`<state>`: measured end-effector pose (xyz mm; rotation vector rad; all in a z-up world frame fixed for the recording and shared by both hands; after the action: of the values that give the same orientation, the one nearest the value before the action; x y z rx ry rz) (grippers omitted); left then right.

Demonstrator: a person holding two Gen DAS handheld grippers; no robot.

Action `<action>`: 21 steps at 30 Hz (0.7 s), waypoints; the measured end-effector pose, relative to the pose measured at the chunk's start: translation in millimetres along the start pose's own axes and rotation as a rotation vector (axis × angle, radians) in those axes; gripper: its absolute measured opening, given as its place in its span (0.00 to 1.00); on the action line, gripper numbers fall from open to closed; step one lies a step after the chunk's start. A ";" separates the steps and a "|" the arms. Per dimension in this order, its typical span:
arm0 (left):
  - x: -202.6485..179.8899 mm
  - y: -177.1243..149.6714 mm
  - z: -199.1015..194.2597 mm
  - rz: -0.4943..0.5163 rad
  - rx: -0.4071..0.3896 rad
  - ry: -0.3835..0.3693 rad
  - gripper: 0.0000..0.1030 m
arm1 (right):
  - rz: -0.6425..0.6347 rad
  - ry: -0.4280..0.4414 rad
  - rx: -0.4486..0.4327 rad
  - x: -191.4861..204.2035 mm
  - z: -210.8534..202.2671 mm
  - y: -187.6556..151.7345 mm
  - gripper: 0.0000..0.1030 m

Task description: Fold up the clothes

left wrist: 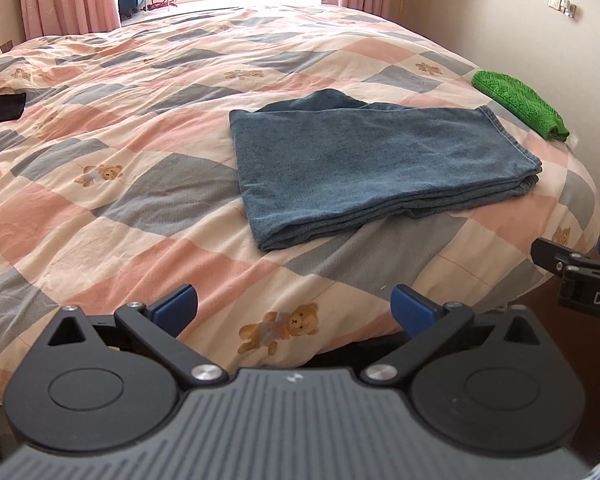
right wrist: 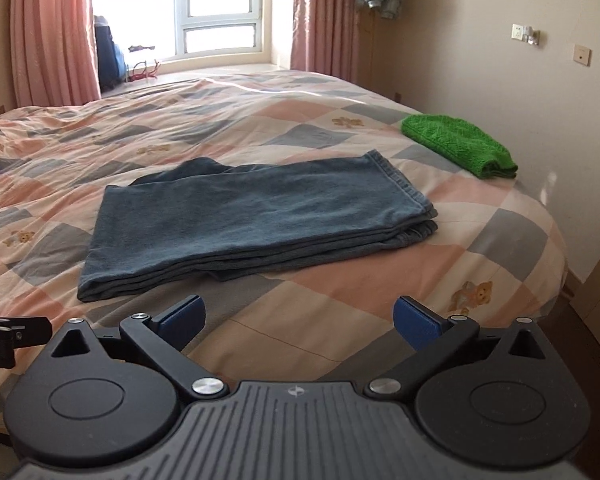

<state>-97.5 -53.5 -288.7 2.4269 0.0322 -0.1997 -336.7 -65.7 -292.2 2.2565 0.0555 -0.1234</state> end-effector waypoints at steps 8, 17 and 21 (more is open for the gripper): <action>4.1 -7.7 4.9 -0.013 0.029 -0.007 0.99 | -0.002 0.017 0.035 5.7 9.1 -3.9 1.00; 10.0 -7.8 20.0 -0.026 0.063 -0.009 0.99 | -0.007 0.029 0.075 9.6 26.4 -9.0 1.00; 11.2 -5.8 28.9 -0.027 0.078 -0.010 0.99 | -0.007 0.026 0.095 9.6 36.1 -9.8 1.00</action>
<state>-90.8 -68.2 -315.7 2.5045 0.0538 -0.2288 -330.6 -87.4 -323.6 2.3528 0.0728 -0.1026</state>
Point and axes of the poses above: each gripper's, at about its wrist camera, not at the fingertips, and z roughly the way its jaws point, x to its left, y to its top, the point moved 8 cm from there along z, roughly the way its jaws point, and after that the axes turned 8 degrees about -y, right-handed, at the moved point
